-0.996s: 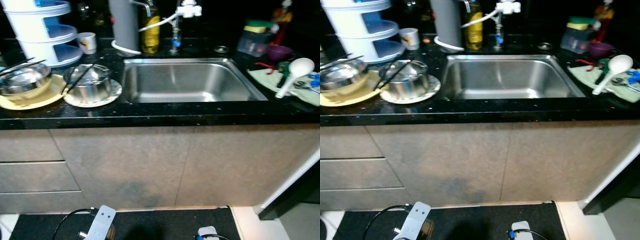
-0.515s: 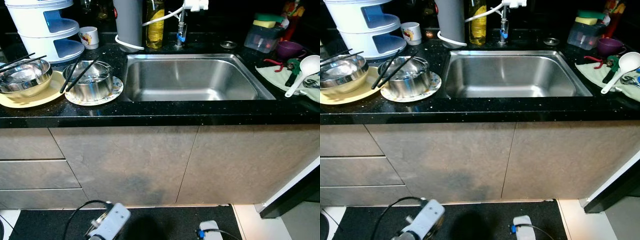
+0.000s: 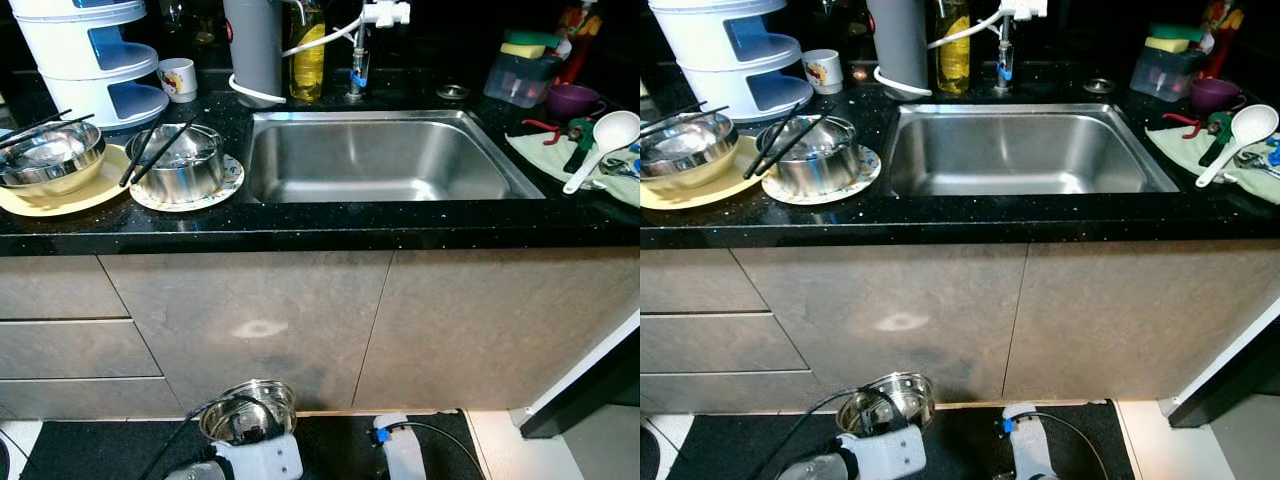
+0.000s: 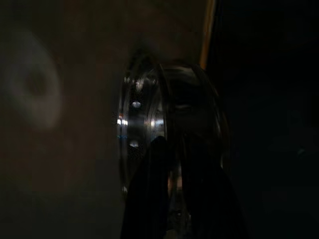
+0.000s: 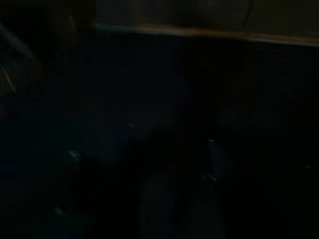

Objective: Kitchen organization

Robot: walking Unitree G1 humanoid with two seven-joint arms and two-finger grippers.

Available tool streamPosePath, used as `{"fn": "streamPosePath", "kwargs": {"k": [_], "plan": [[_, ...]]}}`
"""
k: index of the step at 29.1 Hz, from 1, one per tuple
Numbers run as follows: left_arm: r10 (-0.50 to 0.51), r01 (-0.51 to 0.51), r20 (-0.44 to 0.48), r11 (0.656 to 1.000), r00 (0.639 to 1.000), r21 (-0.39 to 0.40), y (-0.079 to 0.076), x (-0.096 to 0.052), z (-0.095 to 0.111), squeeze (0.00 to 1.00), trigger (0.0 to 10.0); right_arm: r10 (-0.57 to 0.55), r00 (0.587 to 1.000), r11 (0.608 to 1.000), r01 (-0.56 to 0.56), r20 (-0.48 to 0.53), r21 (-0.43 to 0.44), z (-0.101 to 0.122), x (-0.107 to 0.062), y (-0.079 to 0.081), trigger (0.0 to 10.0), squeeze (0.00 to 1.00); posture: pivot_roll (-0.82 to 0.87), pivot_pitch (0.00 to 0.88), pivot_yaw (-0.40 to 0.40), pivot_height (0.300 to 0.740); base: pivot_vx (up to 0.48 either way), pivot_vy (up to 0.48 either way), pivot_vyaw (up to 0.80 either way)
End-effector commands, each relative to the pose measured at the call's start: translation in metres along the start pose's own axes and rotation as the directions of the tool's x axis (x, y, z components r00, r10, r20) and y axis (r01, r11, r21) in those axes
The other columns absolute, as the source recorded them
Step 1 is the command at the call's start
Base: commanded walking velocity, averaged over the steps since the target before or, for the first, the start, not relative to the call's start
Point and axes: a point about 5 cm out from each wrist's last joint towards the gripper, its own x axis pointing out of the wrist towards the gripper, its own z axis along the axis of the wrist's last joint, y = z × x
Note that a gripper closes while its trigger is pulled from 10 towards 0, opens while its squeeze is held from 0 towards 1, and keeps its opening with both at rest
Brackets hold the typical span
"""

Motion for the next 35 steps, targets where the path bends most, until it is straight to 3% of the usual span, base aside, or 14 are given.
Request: {"fn": "streamPosePath", "kwargs": {"k": [1,3,5,8,9,15,16,23,25,28,29,30,31,35], "plan": [[-0.036,0.029,0.058,0.993,0.998,0.118,-0.01,-0.005,0.002,0.0,10.0,0.004,1.0,0.996,-0.005,0.007,0.084,0.008,0.002,0.004,10.0,1.0,-0.08,0.142,0.005,0.74,0.0,0.0,0.0],[-0.053,0.039,0.079,0.984,0.995,0.171,-0.012,-0.007,0.003,0.0,10.0,0.028,1.0,0.994,-0.028,0.008,0.103,0.014,0.004,0.009,10.0,1.0,-0.08,0.141,0.005,0.74,0.0,0.0,0.0],[-0.081,0.045,0.122,0.96,0.989,0.275,-0.015,-0.008,0.005,0.0,10.0,0.04,0.999,0.991,-0.041,0.012,0.131,0.027,0.007,0.015,10.0,1.0,-0.07,0.141,0.003,0.74,0.0,0.0,0.0],[-0.091,0.042,0.136,0.944,0.987,0.327,-0.015,-0.008,0.006,0.0,10.0,0.03,0.999,0.985,-0.033,0.017,0.172,0.033,0.007,0.014,10.0,0.97,-0.07,0.141,0.003,0.74,0.0,0.0,0.0],[-0.096,0.036,0.145,0.928,0.985,0.37,-0.016,-0.008,0.005,0.0,10.0,0.03,0.999,0.978,-0.033,0.019,0.205,0.036,0.007,0.014,10.0,0.0,-0.07,0.142,0.004,0.74,0.0,0.0,0.0],[-0.076,-0.029,0.194,0.873,0.978,0.486,-0.013,-0.007,0.007,0.0,10.0,0.08,0.996,0.967,-0.07,-0.029,0.247,0.039,0.008,0.018,10.0,0.0,-0.07,0.14,0.007,0.74,0.0,0.0,0.0],[-0.059,-0.057,0.208,0.856,0.976,0.514,-0.011,-0.005,0.008,0.0,10.0,0.104,0.993,0.972,-0.09,-0.057,0.217,0.037,0.008,0.02,10.0,1.0,-0.07,0.14,0.007,0.74,0.0,0.0,0.0],[-0.017,-0.138,0.257,0.808,0.966,0.573,-0.005,-0.003,0.011,0.0,10.0,0.141,0.987,0.966,-0.12,-0.08,0.231,0.041,0.008,0.024,10.0,1.0,-0.07,0.136,0.003,0.74,0.0,0.0,0.0],[0.014,-0.203,0.302,0.769,0.953,0.606,-0.003,-0.003,0.012,0.0,10.0,0.142,0.988,0.954,-0.118,-0.068,0.277,0.047,0.008,0.022,10.0,1.0,-0.07,0.136,0.001,0.74,0.0,0.0,0.0],[0.037,-0.257,0.347,0.745,0.937,0.615,-0.002,-0.004,0.014,0.0,10.0,0.129,0.988,0.951,-0.101,-0.08,0.292,0.048,0.007,0.02,10.0,1.0,-0.07,0.134,-0.003,0.74,0.0,0.0,0.0],[0.038,-0.267,0.36,0.745,0.932,0.612,-0.002,-0.004,0.015,0.0,10.0,0.129,0.989,0.944,-0.1,-0.072,0.316,0.049,0.007,0.018,10.0,0.94,-0.07,0.134,-0.003,0.74,0.0,0.0,0.0],[0.031,-0.267,0.366,0.742,0.93,0.615,-0.002,-0.004,0.015,0.0,10.0,0.13,0.99,0.935,-0.102,-0.061,0.341,0.051,0.007,0.018,10.0,0.58,-0.07,0.134,-0.003,0.74,0.0,0.0,0.0],[0.028,-0.27,0.372,0.738,0.928,0.618,-0.003,-0.004,0.015,0.0,10.0,0.132,0.99,0.925,-0.105,-0.05,0.366,0.053,0.007,0.017,10.0,0.0,-0.07,0.134,-0.003,0.74,0.0,0.0,0.0],[0.024,-0.275,0.381,0.734,0.924,0.62,-0.003,-0.003,0.016,0.0,10.0,0.127,0.991,0.922,-0.101,-0.047,0.373,0.055,0.006,0.016,10.0,0.0,-0.08,0.129,0.004,0.74,0.0,0.0,0.0]]}}
